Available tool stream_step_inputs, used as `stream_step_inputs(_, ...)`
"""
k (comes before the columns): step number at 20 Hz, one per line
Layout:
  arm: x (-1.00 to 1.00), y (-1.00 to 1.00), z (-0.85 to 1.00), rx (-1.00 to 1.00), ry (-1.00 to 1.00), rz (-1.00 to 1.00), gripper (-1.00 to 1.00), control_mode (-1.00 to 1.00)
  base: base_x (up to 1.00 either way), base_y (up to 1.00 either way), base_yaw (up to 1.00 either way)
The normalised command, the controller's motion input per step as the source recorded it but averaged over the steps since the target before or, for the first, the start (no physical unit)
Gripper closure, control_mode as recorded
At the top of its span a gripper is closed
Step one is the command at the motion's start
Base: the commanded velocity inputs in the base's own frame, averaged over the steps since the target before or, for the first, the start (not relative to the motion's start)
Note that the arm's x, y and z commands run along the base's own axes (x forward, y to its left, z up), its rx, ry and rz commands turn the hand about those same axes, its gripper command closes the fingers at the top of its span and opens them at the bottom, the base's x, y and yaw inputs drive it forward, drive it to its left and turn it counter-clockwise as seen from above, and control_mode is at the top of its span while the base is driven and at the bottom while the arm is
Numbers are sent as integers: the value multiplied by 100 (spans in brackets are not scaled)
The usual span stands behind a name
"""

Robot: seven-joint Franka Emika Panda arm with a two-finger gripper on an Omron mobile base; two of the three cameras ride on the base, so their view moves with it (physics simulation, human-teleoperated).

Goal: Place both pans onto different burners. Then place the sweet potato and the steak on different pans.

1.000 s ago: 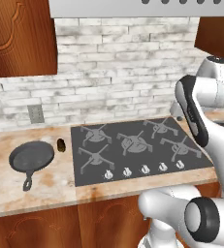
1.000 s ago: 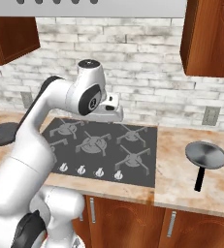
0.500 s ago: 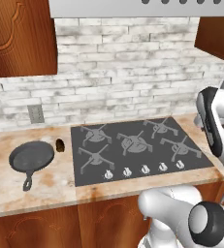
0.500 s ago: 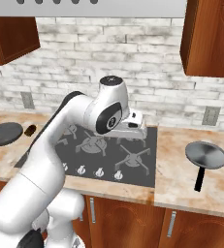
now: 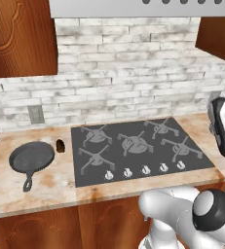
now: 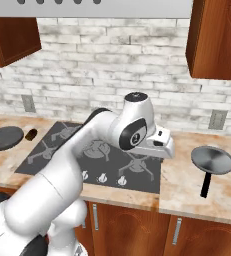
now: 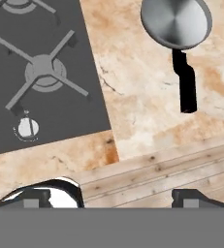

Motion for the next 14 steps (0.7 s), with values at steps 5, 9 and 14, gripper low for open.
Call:
stream_step_inputs(5,11,-81,-29,0,4,-14,-100,-100,0,0,0)
stream_step_inputs(9,18,-69,-37,0,6,0,-100,-100,0,0,0)
stream_step_inputs(14,16,-72,-30,3,6,3,-100,-100,0,0,0)
